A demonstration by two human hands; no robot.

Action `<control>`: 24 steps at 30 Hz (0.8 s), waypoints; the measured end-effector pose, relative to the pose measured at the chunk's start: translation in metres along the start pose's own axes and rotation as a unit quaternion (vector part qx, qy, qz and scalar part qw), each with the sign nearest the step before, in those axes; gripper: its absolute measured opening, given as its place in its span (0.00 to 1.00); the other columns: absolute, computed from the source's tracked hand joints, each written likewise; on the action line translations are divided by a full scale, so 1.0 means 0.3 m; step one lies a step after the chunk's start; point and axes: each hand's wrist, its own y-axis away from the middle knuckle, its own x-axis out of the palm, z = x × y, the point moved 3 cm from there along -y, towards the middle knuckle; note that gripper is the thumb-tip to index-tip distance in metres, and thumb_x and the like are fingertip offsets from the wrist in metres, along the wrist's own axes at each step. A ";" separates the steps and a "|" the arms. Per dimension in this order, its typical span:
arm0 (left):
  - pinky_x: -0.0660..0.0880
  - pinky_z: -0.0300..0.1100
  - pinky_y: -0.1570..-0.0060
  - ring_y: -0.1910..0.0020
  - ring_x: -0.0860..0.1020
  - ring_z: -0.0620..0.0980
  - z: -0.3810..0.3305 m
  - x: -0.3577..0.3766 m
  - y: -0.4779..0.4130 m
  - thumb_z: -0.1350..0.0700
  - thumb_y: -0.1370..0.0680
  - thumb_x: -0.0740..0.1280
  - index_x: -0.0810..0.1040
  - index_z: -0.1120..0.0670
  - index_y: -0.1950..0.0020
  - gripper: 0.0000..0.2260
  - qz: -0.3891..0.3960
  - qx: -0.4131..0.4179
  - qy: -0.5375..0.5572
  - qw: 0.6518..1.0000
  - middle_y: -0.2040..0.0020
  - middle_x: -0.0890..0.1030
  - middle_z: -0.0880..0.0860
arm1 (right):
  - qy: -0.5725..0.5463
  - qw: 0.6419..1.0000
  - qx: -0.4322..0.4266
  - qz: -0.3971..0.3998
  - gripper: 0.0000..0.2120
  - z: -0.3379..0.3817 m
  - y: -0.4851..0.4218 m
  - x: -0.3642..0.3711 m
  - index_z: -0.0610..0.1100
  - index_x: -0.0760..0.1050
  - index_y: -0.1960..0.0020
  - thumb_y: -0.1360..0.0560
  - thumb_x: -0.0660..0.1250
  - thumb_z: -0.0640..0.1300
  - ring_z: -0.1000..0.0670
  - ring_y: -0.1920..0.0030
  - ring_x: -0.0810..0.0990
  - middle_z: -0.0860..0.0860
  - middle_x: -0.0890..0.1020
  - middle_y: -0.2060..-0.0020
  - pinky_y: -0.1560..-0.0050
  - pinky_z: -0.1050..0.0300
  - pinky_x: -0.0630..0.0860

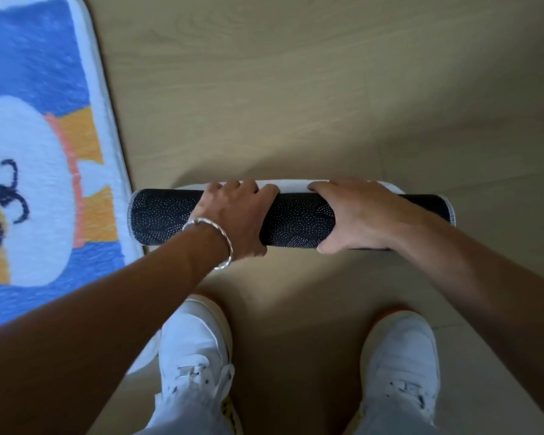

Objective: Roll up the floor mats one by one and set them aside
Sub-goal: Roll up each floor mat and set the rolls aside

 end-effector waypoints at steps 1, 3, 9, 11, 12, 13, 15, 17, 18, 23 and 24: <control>0.71 0.48 0.50 0.46 0.76 0.56 0.010 -0.011 -0.012 0.43 0.37 0.71 0.65 0.48 0.36 0.32 0.023 0.009 0.013 1.000 0.45 0.76 0.51 | 0.011 0.999 -0.009 -0.030 0.41 -0.001 0.019 0.012 0.49 0.63 0.32 0.40 0.73 0.61 0.46 0.42 0.72 0.51 0.74 0.42 0.45 0.52 0.69; 0.72 0.46 0.50 0.45 0.76 0.54 0.021 -0.022 -0.028 0.41 0.37 0.72 0.65 0.47 0.36 0.33 0.057 0.022 0.036 0.998 0.44 0.76 0.50 | 0.011 0.998 -0.014 -0.054 0.49 -0.004 0.042 0.034 0.49 0.57 0.27 0.40 0.72 0.67 0.45 0.36 0.69 0.50 0.71 0.36 0.40 0.51 0.66; 0.58 0.52 0.30 0.27 0.56 0.54 0.019 0.009 -0.030 0.31 0.42 0.72 0.52 0.45 0.26 0.51 0.101 0.019 0.033 0.994 0.26 0.57 0.52 | -0.028 0.999 -0.016 -0.027 0.49 -0.005 0.017 0.030 0.48 0.58 0.29 0.41 0.72 0.66 0.48 0.35 0.69 0.52 0.68 0.34 0.41 0.51 0.71; 0.56 0.53 0.29 0.26 0.53 0.54 0.018 0.008 -0.039 0.29 0.42 0.70 0.50 0.45 0.25 0.52 0.127 0.011 0.046 0.991 0.24 0.53 0.51 | -0.040 0.999 -0.012 -0.021 0.46 -0.004 0.019 0.028 0.49 0.60 0.31 0.41 0.73 0.66 0.48 0.37 0.70 0.54 0.70 0.36 0.44 0.51 0.72; 0.56 0.53 0.29 0.26 0.54 0.53 0.016 0.004 -0.044 0.29 0.41 0.70 0.50 0.44 0.25 0.52 0.141 0.009 0.060 0.988 0.25 0.54 0.50 | -0.044 0.999 -0.009 -0.021 0.44 -0.005 0.020 0.028 0.49 0.62 0.33 0.42 0.73 0.66 0.49 0.39 0.71 0.54 0.72 0.38 0.46 0.52 0.72; 0.57 0.52 0.30 0.26 0.56 0.53 0.013 -0.001 -0.048 0.29 0.41 0.69 0.50 0.44 0.25 0.51 0.154 0.008 0.072 0.985 0.25 0.56 0.49 | -0.047 0.999 -0.008 -0.023 0.41 -0.006 0.020 0.029 0.50 0.63 0.36 0.43 0.72 0.66 0.49 0.41 0.72 0.55 0.73 0.41 0.48 0.52 0.72; 0.58 0.51 0.31 0.27 0.58 0.52 0.010 -0.010 -0.050 0.30 0.39 0.69 0.50 0.44 0.25 0.49 0.163 0.006 0.083 0.983 0.26 0.57 0.48 | -0.050 0.998 -0.004 -0.027 0.38 -0.007 0.020 0.030 0.51 0.65 0.40 0.43 0.72 0.66 0.49 0.44 0.74 0.55 0.75 0.44 0.51 0.52 0.72; 0.59 0.51 0.32 0.28 0.59 0.53 0.009 -0.015 -0.044 0.32 0.37 0.68 0.51 0.44 0.25 0.46 0.153 0.006 0.079 0.985 0.27 0.59 0.48 | -0.038 0.999 0.001 -0.030 0.38 -0.006 0.023 0.035 0.51 0.65 0.39 0.43 0.72 0.66 0.47 0.43 0.74 0.54 0.75 0.43 0.50 0.52 0.71; 0.60 0.51 0.32 0.29 0.60 0.53 0.009 -0.015 -0.040 0.32 0.37 0.68 0.51 0.44 0.26 0.45 0.145 0.006 0.076 0.986 0.27 0.60 0.48 | -0.026 0.999 0.004 -0.034 0.39 -0.005 0.026 0.039 0.51 0.65 0.38 0.43 0.71 0.67 0.47 0.42 0.73 0.53 0.74 0.42 0.48 0.51 0.70; 0.63 0.52 0.35 0.34 0.63 0.56 -0.003 -0.012 -0.018 0.35 0.37 0.69 0.53 0.46 0.27 0.44 0.109 -0.005 0.069 0.992 0.32 0.63 0.51 | 0.023 0.998 0.027 -0.052 0.40 0.016 0.047 0.047 0.48 0.65 0.36 0.41 0.71 0.67 0.45 0.40 0.68 0.50 0.71 0.43 0.44 0.49 0.66; 0.64 0.52 0.36 0.35 0.63 0.56 -0.007 -0.011 -0.017 0.35 0.38 0.70 0.56 0.46 0.28 0.43 0.107 -0.007 0.069 0.992 0.34 0.64 0.51 | 0.025 0.998 0.032 -0.051 0.39 0.021 0.050 0.046 0.48 0.66 0.38 0.41 0.71 0.67 0.45 0.41 0.68 0.49 0.71 0.44 0.43 0.49 0.66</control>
